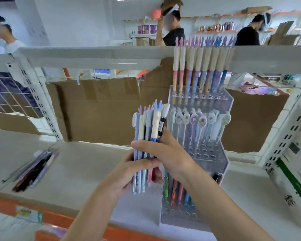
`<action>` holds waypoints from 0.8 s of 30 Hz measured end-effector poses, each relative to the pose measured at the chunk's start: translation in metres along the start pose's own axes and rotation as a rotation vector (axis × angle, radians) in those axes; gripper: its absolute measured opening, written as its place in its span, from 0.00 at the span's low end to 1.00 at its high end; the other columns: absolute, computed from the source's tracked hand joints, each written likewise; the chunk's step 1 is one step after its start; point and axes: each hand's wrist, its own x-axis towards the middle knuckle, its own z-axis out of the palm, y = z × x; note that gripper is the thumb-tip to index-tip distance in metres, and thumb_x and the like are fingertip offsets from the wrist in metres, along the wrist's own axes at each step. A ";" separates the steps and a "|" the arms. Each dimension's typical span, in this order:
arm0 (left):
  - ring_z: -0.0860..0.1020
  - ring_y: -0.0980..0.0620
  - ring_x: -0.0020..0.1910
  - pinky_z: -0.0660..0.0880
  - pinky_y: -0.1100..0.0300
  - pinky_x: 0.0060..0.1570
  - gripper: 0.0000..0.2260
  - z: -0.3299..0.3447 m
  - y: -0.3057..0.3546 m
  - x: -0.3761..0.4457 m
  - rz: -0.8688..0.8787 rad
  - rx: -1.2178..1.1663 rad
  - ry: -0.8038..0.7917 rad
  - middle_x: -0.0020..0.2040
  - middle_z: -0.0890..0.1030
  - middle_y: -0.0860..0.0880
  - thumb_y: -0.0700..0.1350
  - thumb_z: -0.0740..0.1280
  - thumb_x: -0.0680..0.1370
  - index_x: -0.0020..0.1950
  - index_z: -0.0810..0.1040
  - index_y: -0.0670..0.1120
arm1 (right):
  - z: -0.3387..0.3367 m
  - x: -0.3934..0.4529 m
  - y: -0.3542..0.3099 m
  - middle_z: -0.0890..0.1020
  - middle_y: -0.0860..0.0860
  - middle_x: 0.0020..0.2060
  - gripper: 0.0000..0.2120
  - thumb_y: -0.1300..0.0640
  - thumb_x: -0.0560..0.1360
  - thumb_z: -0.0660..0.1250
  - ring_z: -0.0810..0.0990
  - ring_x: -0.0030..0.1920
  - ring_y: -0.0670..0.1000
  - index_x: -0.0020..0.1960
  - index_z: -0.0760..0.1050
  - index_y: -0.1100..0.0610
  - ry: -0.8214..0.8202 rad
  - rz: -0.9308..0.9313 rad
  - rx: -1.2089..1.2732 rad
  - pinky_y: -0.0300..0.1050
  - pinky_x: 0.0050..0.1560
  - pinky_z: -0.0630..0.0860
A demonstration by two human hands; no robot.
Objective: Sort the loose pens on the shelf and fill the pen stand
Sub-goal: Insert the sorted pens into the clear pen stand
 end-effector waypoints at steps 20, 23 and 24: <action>0.68 0.51 0.22 0.66 0.62 0.23 0.10 0.020 -0.032 0.009 -0.001 -0.105 0.105 0.29 0.73 0.44 0.49 0.68 0.67 0.31 0.76 0.42 | -0.036 -0.028 0.016 0.79 0.46 0.27 0.08 0.54 0.74 0.69 0.76 0.28 0.41 0.40 0.75 0.57 0.426 -0.002 -0.496 0.36 0.36 0.73; 0.73 0.49 0.24 0.70 0.60 0.24 0.10 0.022 -0.036 0.007 -0.002 -0.128 0.130 0.30 0.77 0.42 0.48 0.66 0.69 0.32 0.82 0.45 | -0.036 -0.034 0.015 0.80 0.51 0.29 0.07 0.57 0.76 0.67 0.79 0.29 0.45 0.41 0.74 0.60 0.448 -0.027 -0.453 0.38 0.35 0.75; 0.74 0.48 0.25 0.72 0.59 0.25 0.11 0.022 -0.036 0.007 -0.005 -0.132 0.142 0.30 0.78 0.42 0.47 0.65 0.70 0.32 0.82 0.45 | -0.036 -0.036 0.013 0.81 0.53 0.29 0.07 0.58 0.76 0.67 0.81 0.30 0.47 0.41 0.74 0.60 0.457 -0.042 -0.408 0.39 0.35 0.77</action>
